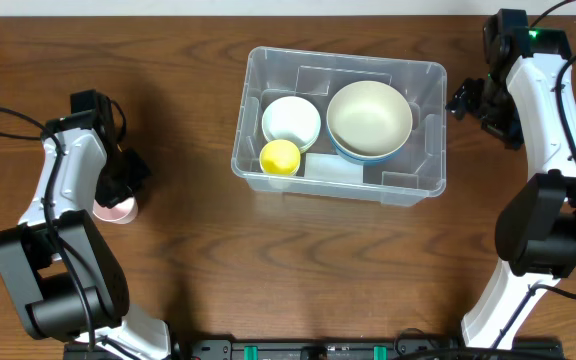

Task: Pack container
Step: 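Move the left gripper to the pink cup and grasp its rim, then carry the pink cup into the bin beside the yellow cup, release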

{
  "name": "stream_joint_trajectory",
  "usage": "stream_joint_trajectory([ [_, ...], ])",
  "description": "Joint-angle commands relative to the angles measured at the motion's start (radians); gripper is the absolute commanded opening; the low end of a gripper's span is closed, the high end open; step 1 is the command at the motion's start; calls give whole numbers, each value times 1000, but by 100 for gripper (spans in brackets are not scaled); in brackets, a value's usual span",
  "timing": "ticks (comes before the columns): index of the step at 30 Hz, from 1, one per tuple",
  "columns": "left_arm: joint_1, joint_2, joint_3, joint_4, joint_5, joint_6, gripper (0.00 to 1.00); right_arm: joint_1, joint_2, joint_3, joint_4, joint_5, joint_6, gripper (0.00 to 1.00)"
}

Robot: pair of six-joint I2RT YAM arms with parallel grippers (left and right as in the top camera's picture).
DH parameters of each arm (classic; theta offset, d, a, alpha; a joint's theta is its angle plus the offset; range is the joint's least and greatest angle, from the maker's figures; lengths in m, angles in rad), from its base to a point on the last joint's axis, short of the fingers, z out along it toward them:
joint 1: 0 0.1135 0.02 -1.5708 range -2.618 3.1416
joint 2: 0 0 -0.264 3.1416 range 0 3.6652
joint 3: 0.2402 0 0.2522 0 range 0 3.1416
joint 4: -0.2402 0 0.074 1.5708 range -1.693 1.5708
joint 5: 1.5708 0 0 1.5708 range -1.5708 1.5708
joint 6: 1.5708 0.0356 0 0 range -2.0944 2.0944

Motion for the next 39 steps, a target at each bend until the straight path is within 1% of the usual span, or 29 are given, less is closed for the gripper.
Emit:
stream_joint_trajectory([
  [1,0,-14,-5,-6,133,73,6,3,-3,-1,0,7,16,99],
  [5,-29,-72,2,-7,259,170,6,3,-3,-1,0,7,16,99],
  [9,-94,-180,19,-4,343,264,6,3,-3,-1,0,7,16,99],
  [11,-140,-246,34,1,362,301,6,3,-3,-1,0,7,16,99],
  [15,-258,-406,73,40,348,328,6,3,-3,-1,0,7,16,99],
  [20,-403,-612,96,134,253,318,6,3,-3,-1,0,7,16,99],
  [25,-535,-737,96,215,233,319,6,3,-3,-1,0,7,16,99],
  [30,-671,-717,96,254,233,305,6,3,-3,-1,0,7,16,99],
  [34,-765,-614,96,314,233,301,6,3,-3,-1,0,7,16,99],
  [39,-826,-447,96,407,233,301,6,3,-3,-1,0,7,16,99],
])
